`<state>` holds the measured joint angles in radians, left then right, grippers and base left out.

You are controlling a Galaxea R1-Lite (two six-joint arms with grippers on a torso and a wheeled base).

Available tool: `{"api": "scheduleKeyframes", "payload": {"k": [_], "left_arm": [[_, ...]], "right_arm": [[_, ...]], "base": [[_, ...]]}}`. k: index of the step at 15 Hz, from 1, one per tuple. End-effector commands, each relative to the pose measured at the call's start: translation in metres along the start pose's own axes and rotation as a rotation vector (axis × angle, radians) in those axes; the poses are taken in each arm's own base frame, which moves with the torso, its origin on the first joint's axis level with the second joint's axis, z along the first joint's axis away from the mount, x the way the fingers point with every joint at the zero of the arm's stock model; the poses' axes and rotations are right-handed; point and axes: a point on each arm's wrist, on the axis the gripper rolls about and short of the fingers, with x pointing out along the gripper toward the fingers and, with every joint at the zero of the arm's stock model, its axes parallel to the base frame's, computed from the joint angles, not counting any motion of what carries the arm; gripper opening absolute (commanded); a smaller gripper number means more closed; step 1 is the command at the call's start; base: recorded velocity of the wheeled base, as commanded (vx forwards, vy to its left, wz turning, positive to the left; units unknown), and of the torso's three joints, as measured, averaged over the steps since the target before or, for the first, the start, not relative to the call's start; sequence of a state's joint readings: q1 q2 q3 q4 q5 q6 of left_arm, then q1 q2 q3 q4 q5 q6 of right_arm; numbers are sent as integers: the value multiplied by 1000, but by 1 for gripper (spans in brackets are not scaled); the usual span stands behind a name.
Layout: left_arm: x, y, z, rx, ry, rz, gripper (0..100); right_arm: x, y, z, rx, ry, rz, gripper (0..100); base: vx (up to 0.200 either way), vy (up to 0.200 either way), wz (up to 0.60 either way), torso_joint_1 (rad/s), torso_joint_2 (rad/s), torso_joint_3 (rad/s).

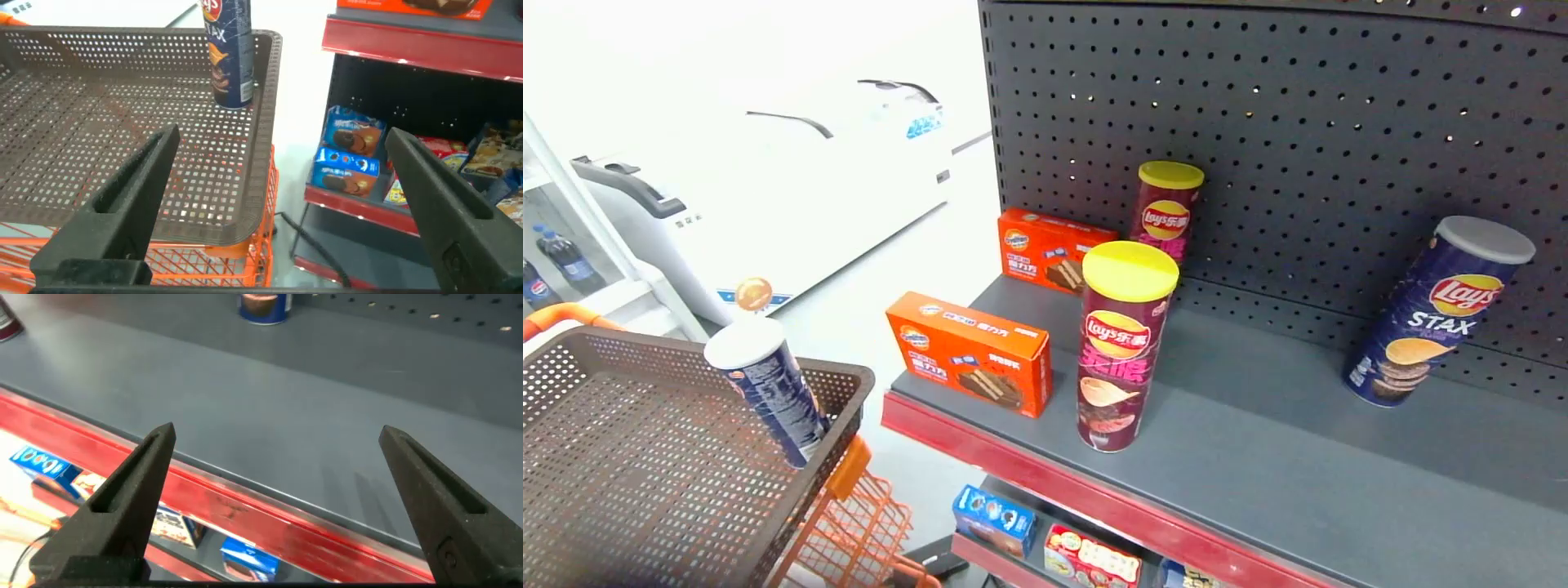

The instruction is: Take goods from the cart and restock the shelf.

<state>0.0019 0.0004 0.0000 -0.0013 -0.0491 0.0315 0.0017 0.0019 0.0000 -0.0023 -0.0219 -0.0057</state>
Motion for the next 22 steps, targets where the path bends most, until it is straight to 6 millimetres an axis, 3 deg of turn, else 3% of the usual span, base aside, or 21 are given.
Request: {"api": "scheduleKeyframes", "payload": {"k": [1,6,8,9,12,14,18,19,22], "left_arm": [[0,0,0,-1,-1,0,100],[0,0,1,4,-5,11,100],[-8,3,51,5,-63,103,100],[-5,5,65,4,-9,123,100],[17,6,72,40,159,127,100],[39,9,77,50,262,174,100],[104,13,86,34,345,192,100],[109,14,85,29,356,189,100],[163,40,83,-31,430,260,100]], "right_arm": [[0,0,0,0,0,0,100],[0,0,0,0,0,0,100],[0,0,0,0,0,0,100],[0,0,0,0,0,0,100],[0,0,0,0,0,0,100],[0,0,0,0,0,0,100],[0,0,0,0,0,0,100],[0,0,0,0,0,0,100],[0,0,0,0,0,0,100]], "base": [[0,0,0,0,0,0],[0,0,0,0,0,0],[0,0,0,0,0,0],[0,0,0,0,0,0],[0,0,0,0,0,0],[0,0,0,0,0,0],[0,0,0,0,0,0],[0,0,0,0,0,0],[0,0,0,0,0,0]]}}
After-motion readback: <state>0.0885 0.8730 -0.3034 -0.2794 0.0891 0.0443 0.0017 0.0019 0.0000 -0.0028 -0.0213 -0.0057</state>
